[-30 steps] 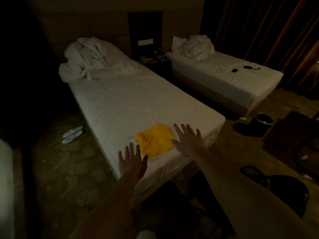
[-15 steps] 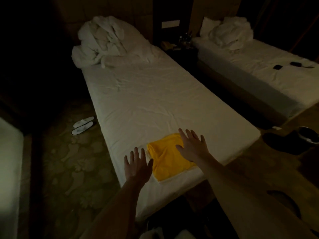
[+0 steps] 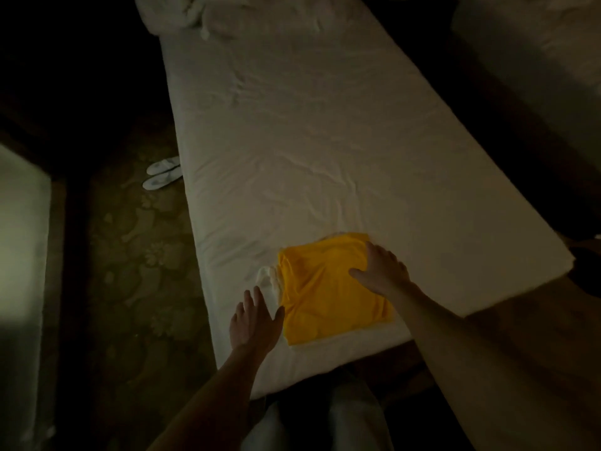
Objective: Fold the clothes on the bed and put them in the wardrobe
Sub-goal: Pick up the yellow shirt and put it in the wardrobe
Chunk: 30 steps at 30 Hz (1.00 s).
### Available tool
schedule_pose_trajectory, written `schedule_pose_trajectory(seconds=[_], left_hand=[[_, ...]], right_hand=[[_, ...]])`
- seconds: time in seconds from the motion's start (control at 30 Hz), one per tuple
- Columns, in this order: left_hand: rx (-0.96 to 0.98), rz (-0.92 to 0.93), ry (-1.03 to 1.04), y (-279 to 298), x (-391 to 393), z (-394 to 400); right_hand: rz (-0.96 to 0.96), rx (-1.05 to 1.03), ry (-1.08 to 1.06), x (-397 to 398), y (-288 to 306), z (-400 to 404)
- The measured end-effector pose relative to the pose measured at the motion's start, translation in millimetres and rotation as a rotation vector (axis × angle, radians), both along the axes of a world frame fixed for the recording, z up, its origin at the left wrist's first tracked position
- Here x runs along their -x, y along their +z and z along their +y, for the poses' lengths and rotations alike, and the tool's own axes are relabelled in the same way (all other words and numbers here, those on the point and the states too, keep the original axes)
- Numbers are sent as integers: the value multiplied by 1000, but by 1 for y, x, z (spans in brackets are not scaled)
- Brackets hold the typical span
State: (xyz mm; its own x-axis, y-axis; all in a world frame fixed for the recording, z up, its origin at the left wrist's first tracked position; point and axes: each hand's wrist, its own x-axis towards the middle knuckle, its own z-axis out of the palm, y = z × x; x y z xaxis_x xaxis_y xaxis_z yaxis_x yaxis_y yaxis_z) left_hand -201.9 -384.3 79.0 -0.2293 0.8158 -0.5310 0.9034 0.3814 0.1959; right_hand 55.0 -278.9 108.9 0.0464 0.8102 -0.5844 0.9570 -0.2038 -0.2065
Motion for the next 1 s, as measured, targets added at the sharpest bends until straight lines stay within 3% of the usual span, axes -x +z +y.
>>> schedule_pose_trajectory(seconds=[0.3, 0.53, 0.73, 0.87, 1.0], left_hand=[[130, -166, 415, -109, -39, 48], [58, -293, 662, -171, -63, 70], [-25, -526, 724, -183, -70, 77], [-36, -865, 807, -160, -66, 74], [-37, -995, 837, -129, -53, 74]], right_hand=[[111, 164, -221, -29, -131, 46], [271, 215, -420, -40, -195, 54], [501, 193, -577, -32, -205, 54], [677, 247, -658, -24, -189, 52], [849, 362, -739, -14, -153, 56]])
